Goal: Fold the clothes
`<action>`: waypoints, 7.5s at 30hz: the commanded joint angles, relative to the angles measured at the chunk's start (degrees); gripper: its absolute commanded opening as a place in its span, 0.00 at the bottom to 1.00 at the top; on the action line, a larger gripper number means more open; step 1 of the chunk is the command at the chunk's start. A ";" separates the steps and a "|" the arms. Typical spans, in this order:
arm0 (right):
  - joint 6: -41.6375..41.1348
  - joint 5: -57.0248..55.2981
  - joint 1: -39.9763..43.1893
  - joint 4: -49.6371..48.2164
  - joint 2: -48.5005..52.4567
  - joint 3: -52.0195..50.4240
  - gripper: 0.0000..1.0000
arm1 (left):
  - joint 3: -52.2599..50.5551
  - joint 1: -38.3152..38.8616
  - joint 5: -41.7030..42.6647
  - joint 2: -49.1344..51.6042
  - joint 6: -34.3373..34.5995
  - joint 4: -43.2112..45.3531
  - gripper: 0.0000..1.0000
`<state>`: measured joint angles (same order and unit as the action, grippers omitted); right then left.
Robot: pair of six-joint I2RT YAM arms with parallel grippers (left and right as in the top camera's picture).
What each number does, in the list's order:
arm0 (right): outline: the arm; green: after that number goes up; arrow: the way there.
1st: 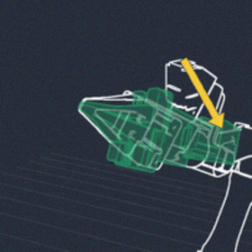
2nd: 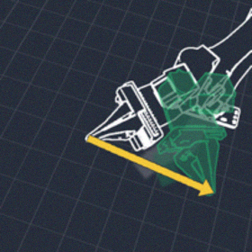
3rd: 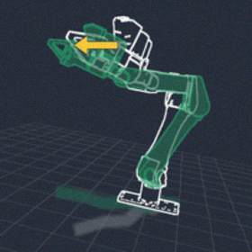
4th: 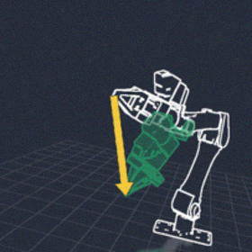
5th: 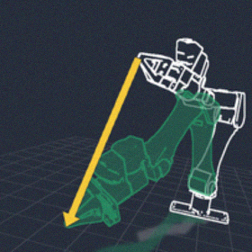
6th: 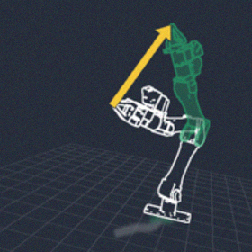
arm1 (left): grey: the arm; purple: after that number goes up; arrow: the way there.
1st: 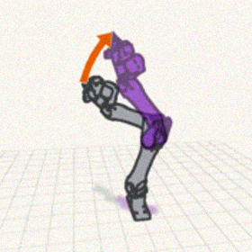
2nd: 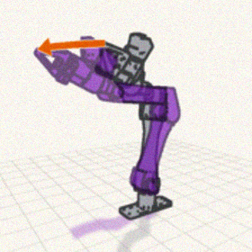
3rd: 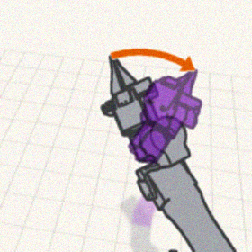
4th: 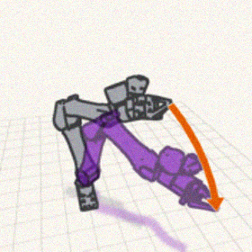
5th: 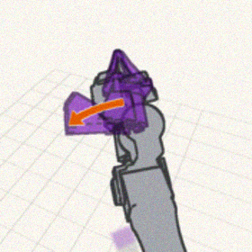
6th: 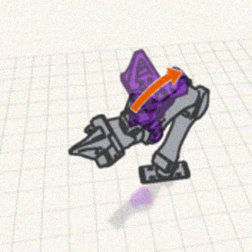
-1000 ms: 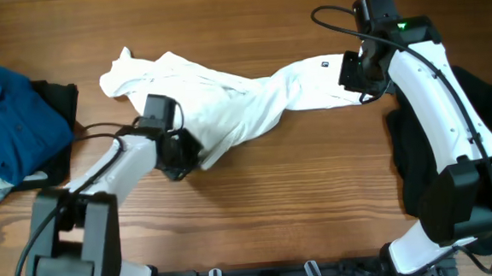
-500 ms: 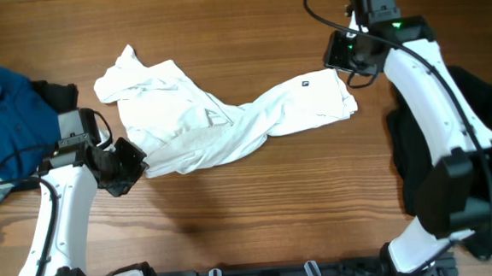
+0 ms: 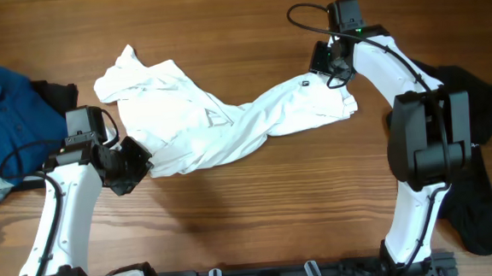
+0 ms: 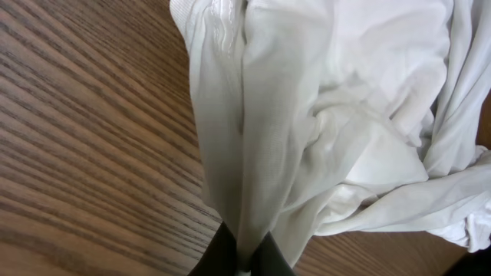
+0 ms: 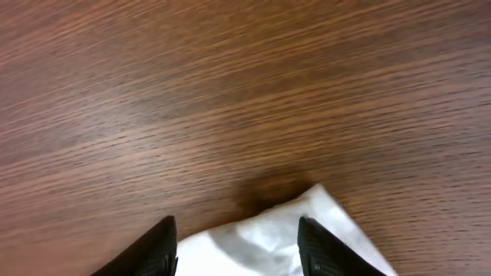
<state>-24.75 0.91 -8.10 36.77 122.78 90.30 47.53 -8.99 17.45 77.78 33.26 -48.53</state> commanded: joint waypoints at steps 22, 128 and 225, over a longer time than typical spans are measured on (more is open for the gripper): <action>-0.76 -7.32 0.28 10.58 1.55 1.22 0.39 | 0.33 0.26 -0.37 0.24 -0.96 0.48 0.04; 0.61 -6.03 0.31 8.68 -5.97 -10.19 0.41 | 0.33 0.26 -0.35 0.24 -1.18 1.14 0.04; 11.28 -8.57 7.78 -16.28 -35.34 10.45 0.04 | 46.01 -4.07 7.78 11.65 0.61 47.82 0.04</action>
<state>-13.17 -7.70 -2.00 20.10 88.01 94.13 85.10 -11.49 21.87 89.03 27.90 -1.26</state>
